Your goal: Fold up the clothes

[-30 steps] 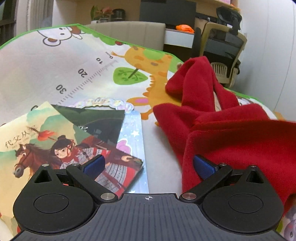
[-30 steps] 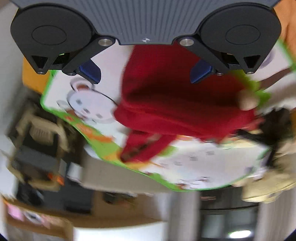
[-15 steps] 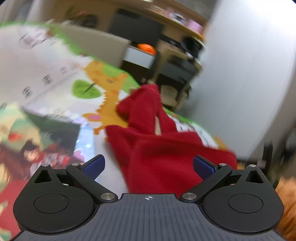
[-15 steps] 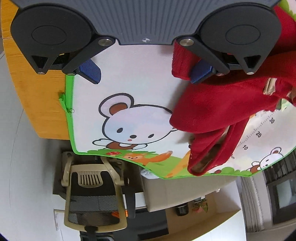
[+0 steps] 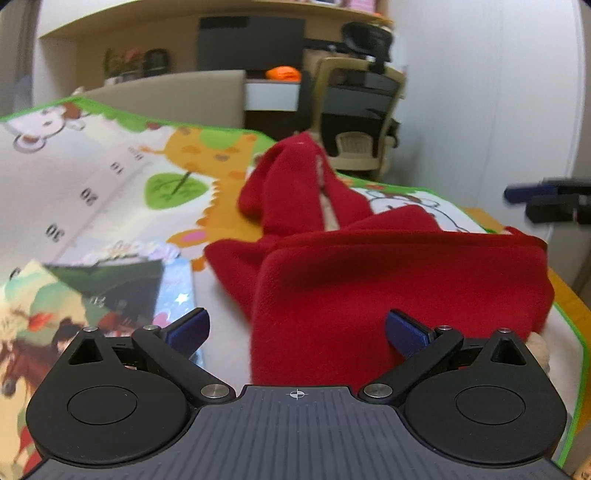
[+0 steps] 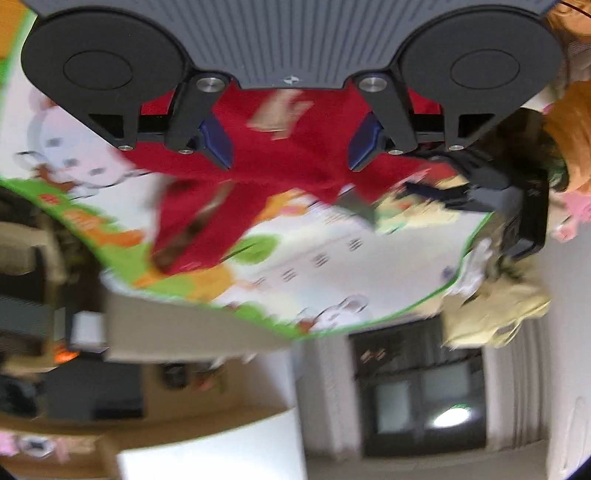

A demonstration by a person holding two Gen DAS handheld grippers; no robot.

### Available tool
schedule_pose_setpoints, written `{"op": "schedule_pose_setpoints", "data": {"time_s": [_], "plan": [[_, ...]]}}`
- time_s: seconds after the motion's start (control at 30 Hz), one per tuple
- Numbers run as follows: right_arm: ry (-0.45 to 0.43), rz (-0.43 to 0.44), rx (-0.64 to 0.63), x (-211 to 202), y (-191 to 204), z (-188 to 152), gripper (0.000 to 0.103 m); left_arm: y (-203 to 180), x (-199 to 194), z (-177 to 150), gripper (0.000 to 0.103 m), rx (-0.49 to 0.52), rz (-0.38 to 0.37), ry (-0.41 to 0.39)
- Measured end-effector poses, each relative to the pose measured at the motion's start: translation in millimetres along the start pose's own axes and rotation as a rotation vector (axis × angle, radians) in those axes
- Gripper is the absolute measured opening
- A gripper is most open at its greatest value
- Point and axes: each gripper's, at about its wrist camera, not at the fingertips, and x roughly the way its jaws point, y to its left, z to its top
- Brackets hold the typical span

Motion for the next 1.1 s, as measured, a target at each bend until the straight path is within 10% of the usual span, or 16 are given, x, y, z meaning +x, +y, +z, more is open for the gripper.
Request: {"op": "schedule_pose_setpoints", "data": {"time_s": [0.1,0.2,0.57,0.67,0.8,1.1], "plan": [[0.129,0.013,-0.043,40,20,-8,0.061,14,-13,-6,0.103,-0.049,0.014,-0.021],[0.21,0.017,-0.12,61,38,-12,0.008,32,-33,-15,0.103,-0.101,-0.02,-0.042],[0.147,-0.116,-0.426,157,81,71,0.005,48,-40,-24,0.103,-0.222,-0.212,-0.079],[0.163,-0.174,-0.382,166,67,80,0.013,39,-35,-23,0.103,-0.178,-0.16,-0.049],[0.013,-0.19,-0.235,105,31,103,0.069,46,-24,-23,0.103,-0.204,-0.103,-0.005],[0.001,-0.309,0.067,-19,-65,16,0.085,48,8,-11,0.103,-0.346,-0.18,-0.002]]}}
